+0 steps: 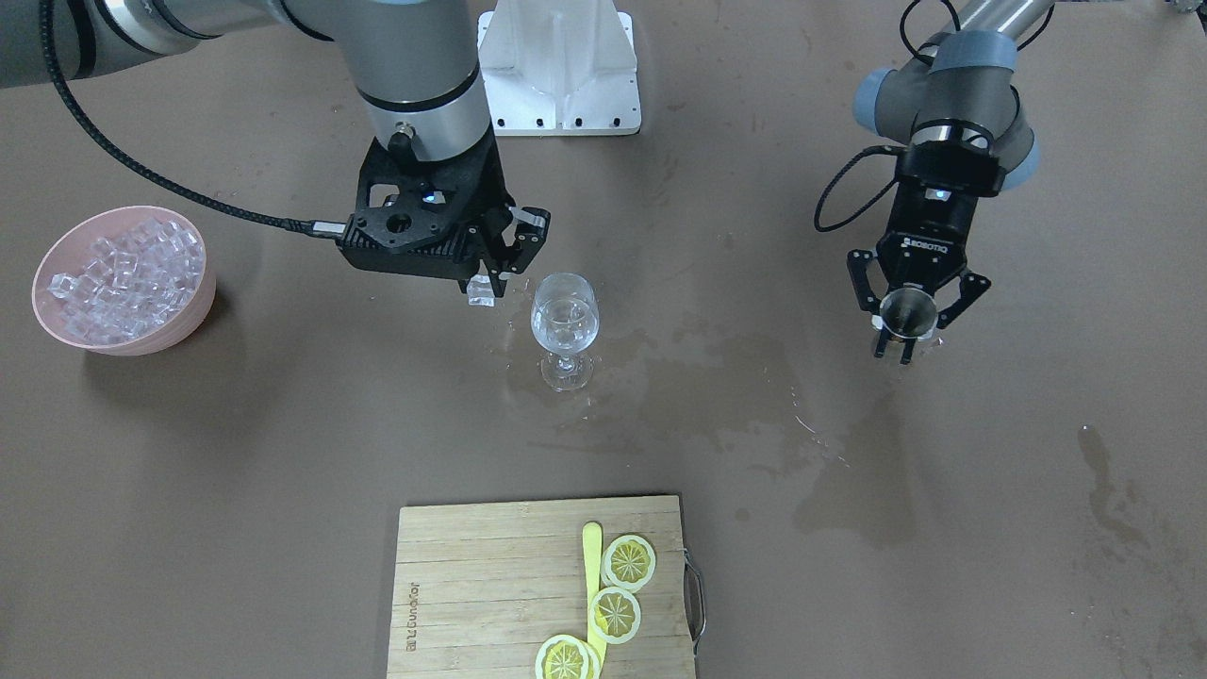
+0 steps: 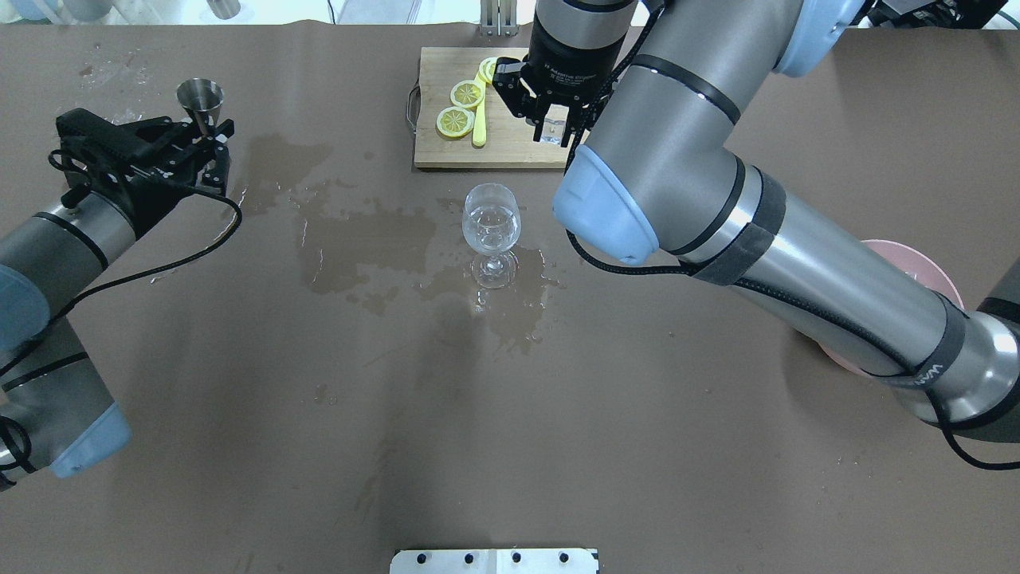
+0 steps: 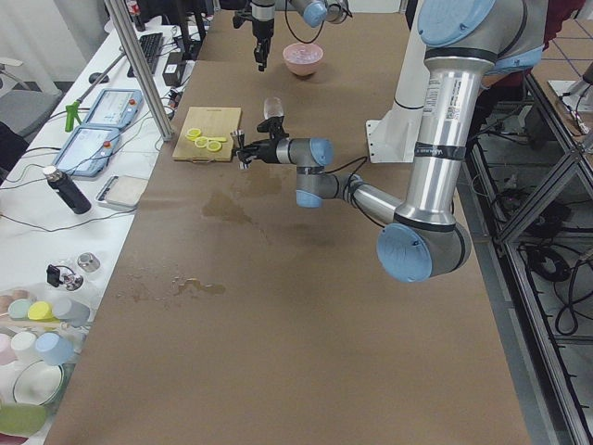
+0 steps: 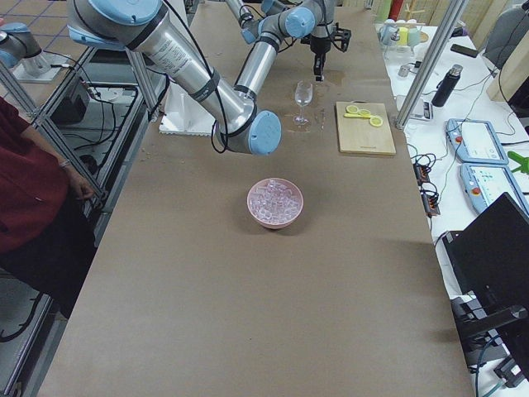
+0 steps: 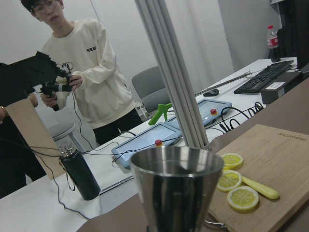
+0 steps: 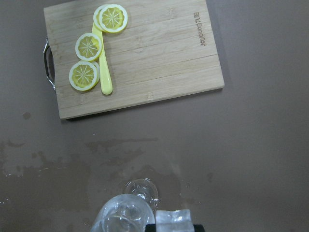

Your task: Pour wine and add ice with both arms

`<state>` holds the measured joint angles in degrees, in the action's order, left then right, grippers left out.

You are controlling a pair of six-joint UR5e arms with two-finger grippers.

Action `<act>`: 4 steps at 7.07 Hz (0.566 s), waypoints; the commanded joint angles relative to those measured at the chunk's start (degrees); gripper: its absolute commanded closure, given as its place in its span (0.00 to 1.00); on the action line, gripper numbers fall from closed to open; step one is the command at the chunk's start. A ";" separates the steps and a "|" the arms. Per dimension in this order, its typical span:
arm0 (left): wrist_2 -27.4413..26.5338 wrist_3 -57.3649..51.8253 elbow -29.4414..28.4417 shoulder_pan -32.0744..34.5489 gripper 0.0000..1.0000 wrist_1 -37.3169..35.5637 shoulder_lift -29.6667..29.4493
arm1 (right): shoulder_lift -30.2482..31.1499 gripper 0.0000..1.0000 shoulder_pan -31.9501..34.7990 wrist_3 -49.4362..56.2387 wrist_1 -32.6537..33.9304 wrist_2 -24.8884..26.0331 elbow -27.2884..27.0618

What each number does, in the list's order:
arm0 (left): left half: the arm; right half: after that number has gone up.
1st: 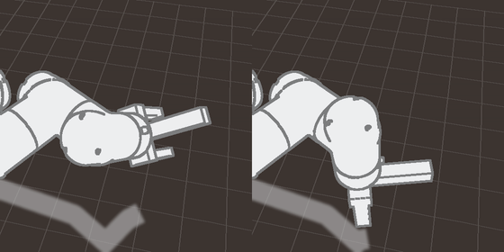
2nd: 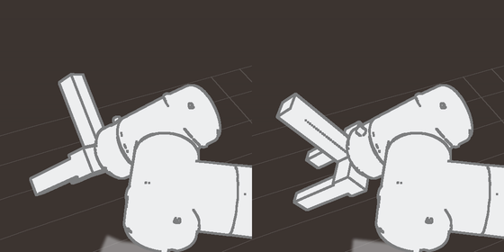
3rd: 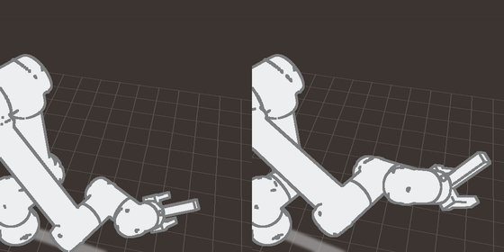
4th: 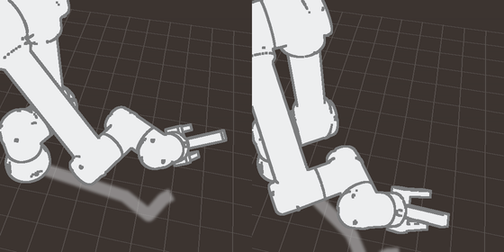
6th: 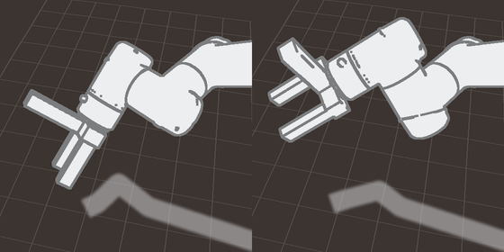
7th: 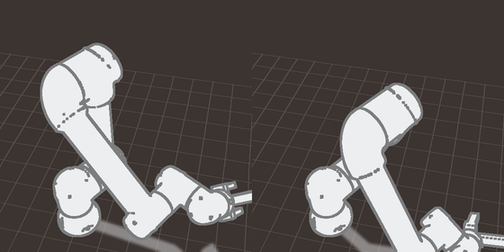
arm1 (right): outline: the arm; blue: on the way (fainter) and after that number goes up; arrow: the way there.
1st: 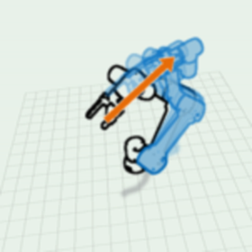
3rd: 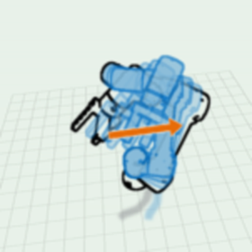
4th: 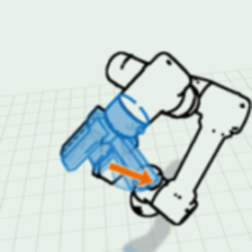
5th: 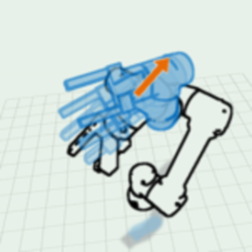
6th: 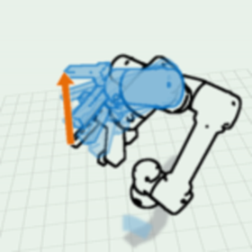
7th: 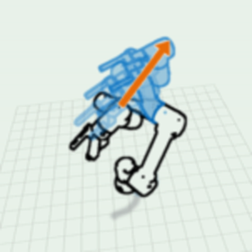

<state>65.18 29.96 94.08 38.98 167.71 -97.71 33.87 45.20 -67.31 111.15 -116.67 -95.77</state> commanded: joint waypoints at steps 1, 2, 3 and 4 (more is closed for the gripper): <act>-0.14 4.48 -9.75 4.15 1.00 10.30 3.47 | -1.25 0.99 -2.74 -0.18 -0.32 2.23 1.54; 0.55 4.49 -11.45 7.39 1.00 15.31 6.98 | -1.87 0.99 -4.14 0.42 -0.67 3.37 2.77; 3.61 4.49 -13.73 9.77 1.00 16.49 7.62 | -3.27 0.99 -4.94 0.51 -0.84 5.21 4.26; 3.81 4.67 -17.84 10.41 1.00 18.94 6.84 | -4.76 0.99 -5.30 0.60 -0.93 5.31 6.28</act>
<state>67.88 34.43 80.37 47.79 183.74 -90.91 30.74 40.60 -66.86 110.38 -112.15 -91.62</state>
